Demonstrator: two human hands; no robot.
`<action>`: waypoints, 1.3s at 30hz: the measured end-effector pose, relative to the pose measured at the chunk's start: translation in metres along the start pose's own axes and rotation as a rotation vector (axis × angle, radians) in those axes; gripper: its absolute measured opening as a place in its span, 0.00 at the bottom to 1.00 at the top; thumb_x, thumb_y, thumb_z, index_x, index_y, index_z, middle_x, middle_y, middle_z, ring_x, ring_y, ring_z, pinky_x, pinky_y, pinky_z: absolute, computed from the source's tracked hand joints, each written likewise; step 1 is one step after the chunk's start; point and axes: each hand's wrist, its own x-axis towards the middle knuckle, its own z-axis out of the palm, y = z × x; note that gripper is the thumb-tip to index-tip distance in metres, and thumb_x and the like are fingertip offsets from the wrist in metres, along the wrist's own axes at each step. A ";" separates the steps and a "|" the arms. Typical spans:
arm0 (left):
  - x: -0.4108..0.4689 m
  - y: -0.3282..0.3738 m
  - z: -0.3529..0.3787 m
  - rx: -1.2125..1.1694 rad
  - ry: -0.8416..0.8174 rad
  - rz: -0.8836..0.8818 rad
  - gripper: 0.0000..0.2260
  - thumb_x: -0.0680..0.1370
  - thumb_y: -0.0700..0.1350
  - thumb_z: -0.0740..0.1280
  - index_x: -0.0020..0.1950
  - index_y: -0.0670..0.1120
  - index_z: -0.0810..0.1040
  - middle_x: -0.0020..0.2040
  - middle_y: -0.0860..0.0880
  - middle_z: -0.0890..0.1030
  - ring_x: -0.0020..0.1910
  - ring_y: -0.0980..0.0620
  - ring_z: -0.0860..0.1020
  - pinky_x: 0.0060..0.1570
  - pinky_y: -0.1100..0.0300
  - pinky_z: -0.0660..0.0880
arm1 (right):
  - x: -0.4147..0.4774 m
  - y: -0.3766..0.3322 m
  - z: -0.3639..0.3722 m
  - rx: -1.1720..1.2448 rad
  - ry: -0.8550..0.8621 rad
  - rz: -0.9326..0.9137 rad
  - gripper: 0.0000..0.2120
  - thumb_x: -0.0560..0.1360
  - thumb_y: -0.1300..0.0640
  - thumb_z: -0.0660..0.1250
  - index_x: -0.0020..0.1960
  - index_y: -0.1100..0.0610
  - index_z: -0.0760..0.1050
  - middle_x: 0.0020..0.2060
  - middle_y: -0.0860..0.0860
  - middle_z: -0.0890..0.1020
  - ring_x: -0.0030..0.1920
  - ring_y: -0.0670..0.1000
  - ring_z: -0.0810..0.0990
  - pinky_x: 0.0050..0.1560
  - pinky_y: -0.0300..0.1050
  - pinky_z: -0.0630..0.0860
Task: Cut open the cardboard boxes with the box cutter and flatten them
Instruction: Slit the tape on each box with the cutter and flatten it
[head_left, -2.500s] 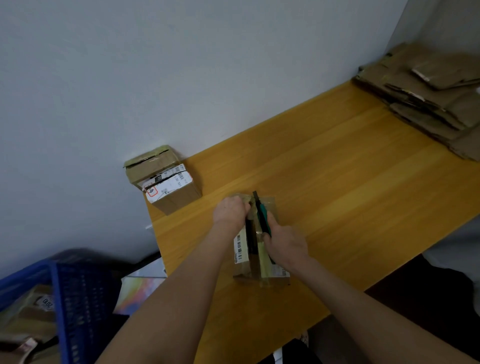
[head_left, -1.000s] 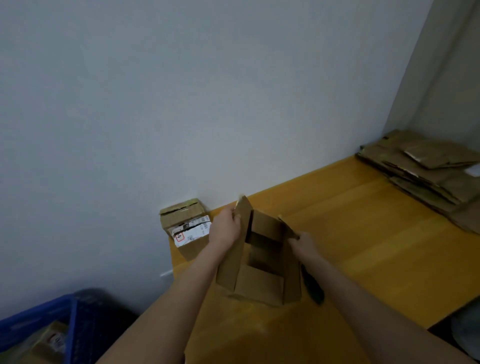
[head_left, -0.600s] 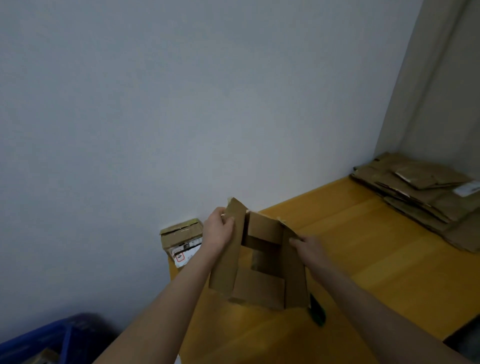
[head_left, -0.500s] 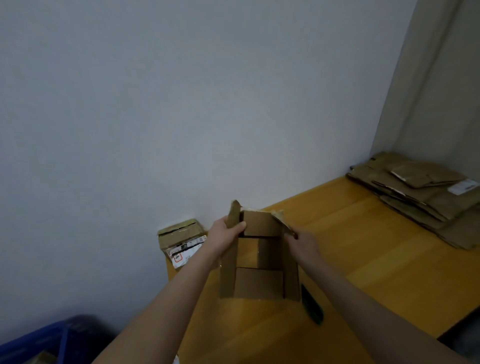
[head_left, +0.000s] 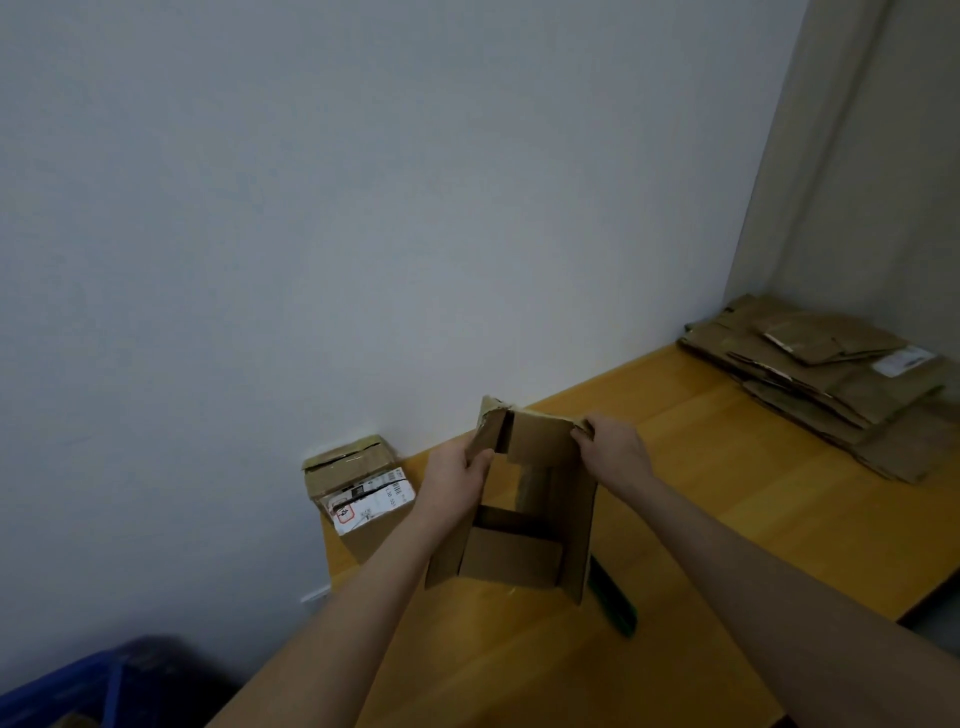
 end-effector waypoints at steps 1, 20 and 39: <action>0.001 -0.002 -0.001 -0.001 0.003 -0.016 0.05 0.81 0.41 0.62 0.48 0.48 0.76 0.37 0.55 0.77 0.37 0.56 0.76 0.36 0.69 0.71 | 0.000 0.000 -0.002 0.009 0.001 -0.016 0.10 0.82 0.53 0.59 0.45 0.58 0.69 0.42 0.53 0.74 0.44 0.55 0.73 0.40 0.45 0.66; 0.015 -0.036 -0.028 0.015 0.046 -0.254 0.09 0.80 0.47 0.65 0.48 0.42 0.79 0.44 0.45 0.81 0.45 0.44 0.80 0.48 0.53 0.76 | -0.016 0.008 0.022 0.552 -0.117 0.255 0.11 0.78 0.56 0.65 0.58 0.60 0.74 0.57 0.59 0.78 0.52 0.57 0.78 0.47 0.49 0.74; 0.027 -0.013 -0.037 0.490 0.224 0.135 0.14 0.80 0.52 0.65 0.64 0.52 0.77 0.57 0.49 0.81 0.58 0.48 0.77 0.57 0.52 0.75 | -0.023 -0.016 0.020 0.282 -0.147 -0.069 0.11 0.82 0.52 0.57 0.46 0.55 0.73 0.43 0.51 0.77 0.46 0.54 0.78 0.42 0.45 0.74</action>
